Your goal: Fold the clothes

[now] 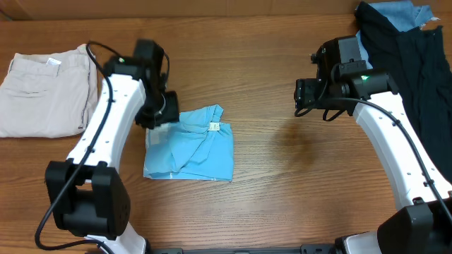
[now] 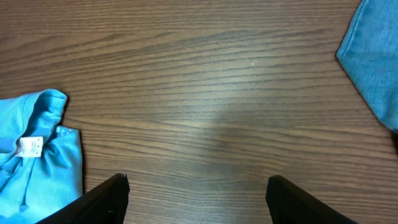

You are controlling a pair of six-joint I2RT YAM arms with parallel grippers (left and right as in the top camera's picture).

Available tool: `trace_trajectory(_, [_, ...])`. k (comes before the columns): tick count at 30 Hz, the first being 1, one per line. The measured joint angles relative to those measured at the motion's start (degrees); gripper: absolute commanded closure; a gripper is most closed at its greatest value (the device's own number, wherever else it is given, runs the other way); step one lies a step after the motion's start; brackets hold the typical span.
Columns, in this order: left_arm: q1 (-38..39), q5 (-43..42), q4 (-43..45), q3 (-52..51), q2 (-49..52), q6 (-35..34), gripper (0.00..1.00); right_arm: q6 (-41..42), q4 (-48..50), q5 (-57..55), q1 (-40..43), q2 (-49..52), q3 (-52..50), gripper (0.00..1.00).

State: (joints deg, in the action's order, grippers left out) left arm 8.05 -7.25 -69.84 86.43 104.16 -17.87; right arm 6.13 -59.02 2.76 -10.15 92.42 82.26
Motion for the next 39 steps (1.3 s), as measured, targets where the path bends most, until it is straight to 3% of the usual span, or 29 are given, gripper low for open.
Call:
trace_trajectory(8, [0.0,-4.5,5.9,-9.8,0.0,0.0,0.57,0.0,-0.1,0.0,0.0,0.0,-0.1,0.26])
trace_trajectory(15, [0.0,-6.3,6.9,-10.8,0.0,0.1,0.62,-0.1,0.0,0.0,0.0,0.0,-0.1,0.25])
trace_trajectory(26, [-0.9,-1.0,9.8,-10.7,0.0,3.4,0.5,-0.2,0.0,0.0,0.0,0.0,-0.1,0.25])
trace_trajectory(39, [-1.5,-1.6,13.7,-11.7,0.0,5.9,0.55,-0.2,0.1,0.0,0.0,0.0,-0.1,0.25])
